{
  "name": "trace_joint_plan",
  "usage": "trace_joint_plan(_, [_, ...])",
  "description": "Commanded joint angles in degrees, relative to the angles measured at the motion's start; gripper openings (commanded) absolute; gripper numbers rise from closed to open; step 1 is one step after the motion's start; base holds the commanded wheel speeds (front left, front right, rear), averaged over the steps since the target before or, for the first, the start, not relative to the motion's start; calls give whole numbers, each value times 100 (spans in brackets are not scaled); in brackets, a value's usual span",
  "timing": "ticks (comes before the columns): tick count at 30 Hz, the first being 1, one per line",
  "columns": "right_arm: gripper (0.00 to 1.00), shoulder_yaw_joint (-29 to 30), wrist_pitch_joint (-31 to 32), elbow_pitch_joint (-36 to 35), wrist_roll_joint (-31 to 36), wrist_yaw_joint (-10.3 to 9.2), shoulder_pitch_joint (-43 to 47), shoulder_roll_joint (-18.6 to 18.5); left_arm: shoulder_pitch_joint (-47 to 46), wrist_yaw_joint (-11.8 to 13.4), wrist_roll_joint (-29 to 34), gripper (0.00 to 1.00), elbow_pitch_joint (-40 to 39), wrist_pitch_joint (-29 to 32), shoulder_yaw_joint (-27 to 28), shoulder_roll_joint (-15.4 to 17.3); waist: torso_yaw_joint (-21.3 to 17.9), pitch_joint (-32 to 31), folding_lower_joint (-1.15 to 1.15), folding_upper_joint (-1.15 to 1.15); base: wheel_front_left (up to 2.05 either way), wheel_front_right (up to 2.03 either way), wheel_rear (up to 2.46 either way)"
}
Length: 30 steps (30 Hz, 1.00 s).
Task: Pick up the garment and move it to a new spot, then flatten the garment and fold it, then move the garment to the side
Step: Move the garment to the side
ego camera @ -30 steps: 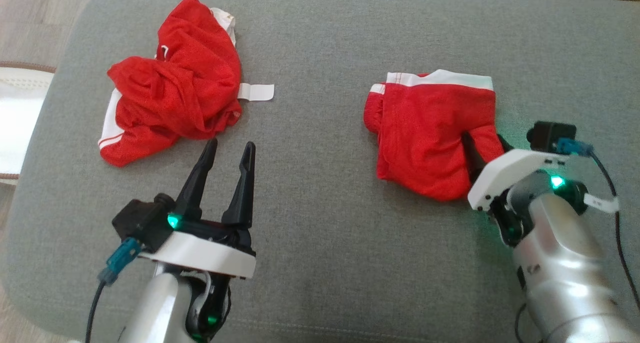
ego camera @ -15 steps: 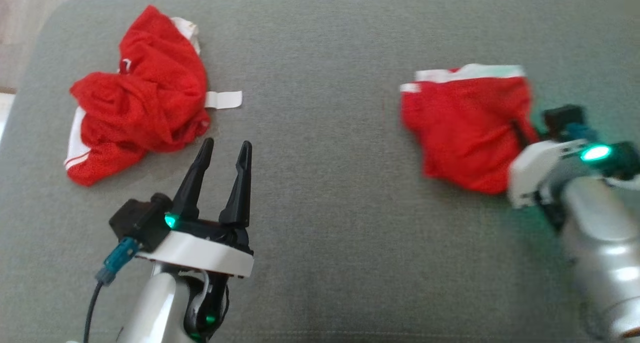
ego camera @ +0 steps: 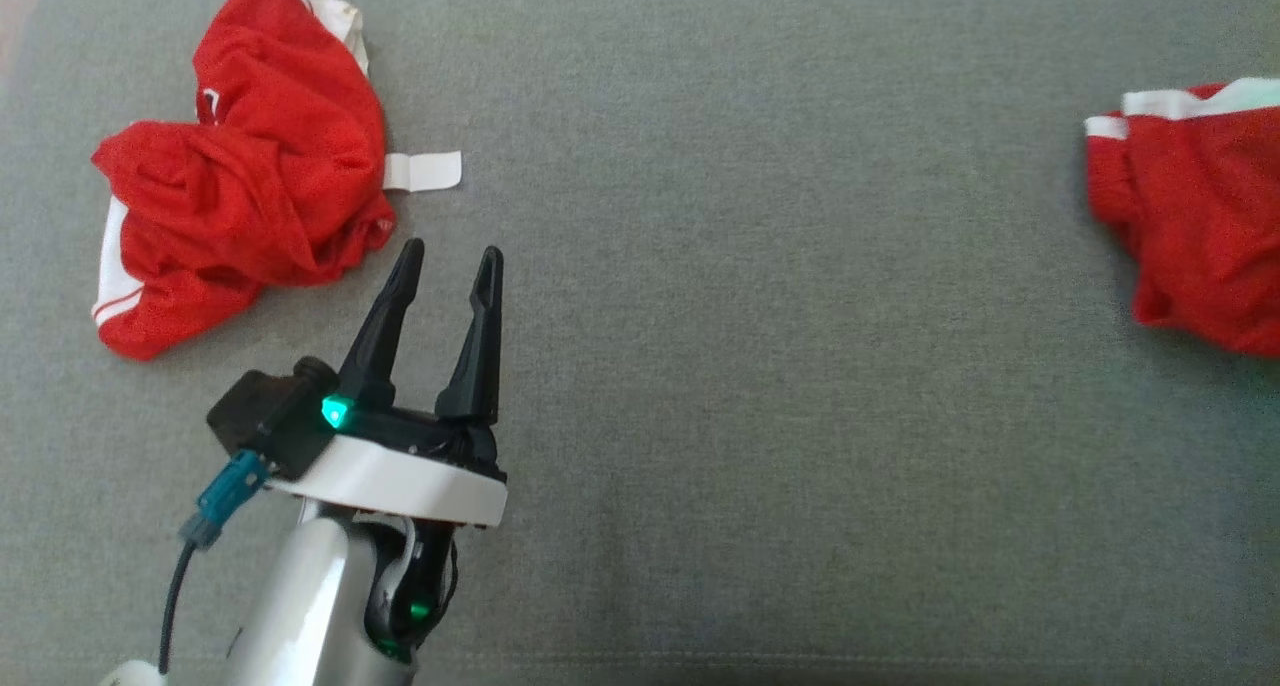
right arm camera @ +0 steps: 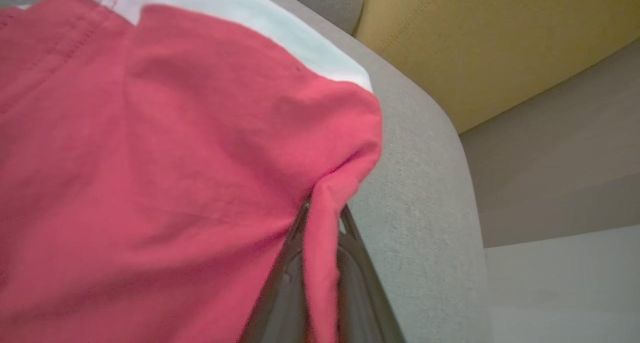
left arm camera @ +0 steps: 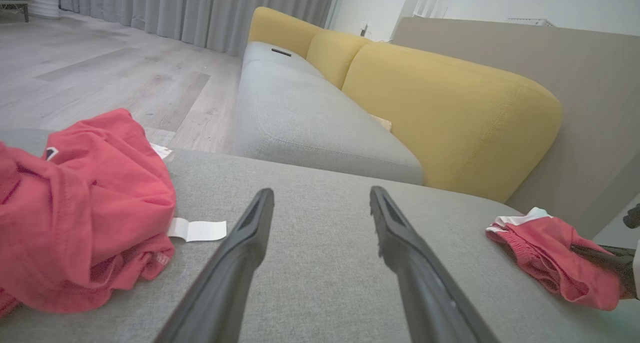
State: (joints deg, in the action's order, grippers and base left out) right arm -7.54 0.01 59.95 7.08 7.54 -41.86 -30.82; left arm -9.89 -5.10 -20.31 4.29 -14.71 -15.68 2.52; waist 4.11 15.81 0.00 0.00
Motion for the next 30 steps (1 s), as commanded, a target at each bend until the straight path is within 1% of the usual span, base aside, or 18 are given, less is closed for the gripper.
trace_joint_plan(1, [0, 2, 12, -176, 90, -5, -138, -260, -219, -15, -12, 100, -199, -29, 215, 36, 61, 125, 0, 0, 0, 0, 0])
trace_joint_plan(6, [0, 308, 135, -229, 349, -5, -218, -566, -320, -36, -15, 100, -214, -29, 253, 36, 141, 316, 0, 0, 0, 0, 0])
trace_joint_plan(10, [0, 813, 262, -361, 535, -5, -205, -582, -374, -53, -9, 100, -208, -29, 278, 36, 151, 408, 0, 0, 0, 0, 0])
trace_joint_plan(11, [100, 943, 259, -407, 574, -5, -203, -561, -383, -55, -7, 100, -203, -29, 277, 36, 146, 412, 0, 0, 0, 0, 0])
trace_joint_plan(17, [100, 1476, 259, -767, 902, -5, -28, -183, -369, -63, 23, 100, -131, -29, 337, 36, 37, 175, 0, 0, 0, 0, 0])
trace_joint_plan(20, [100, 1605, 164, -927, 961, -5, 32, -8, -332, -67, 23, 100, -121, -29, 372, 36, -6, 23, 0, 0, 0, 0, 0])
trace_joint_plan(22, [100, 1725, -13, -1118, 928, -5, 87, 237, -273, -59, 20, 100, -123, -29, 418, 36, -57, -153, 0, 0, 0, 0, 0])
trace_joint_plan(25, [100, 1795, -348, -1450, 765, -5, 219, 719, -159, -43, 22, 100, -133, -29, 503, 36, -137, -446, 0, 0, 0, 0, 0])
trace_joint_plan(28, [100, 1755, -708, -1872, 458, -5, 427, 1222, -28, -23, 37, 100, -179, -29, 590, 36, -213, -716, 0, 0, 0, 0, 0])
trace_joint_plan(30, [100, 1672, -932, -2202, 140, -5, 624, 1548, 53, -10, 46, 100, -223, -29, 647, 36, -252, -874, 0, 0, 0, 0, 0])
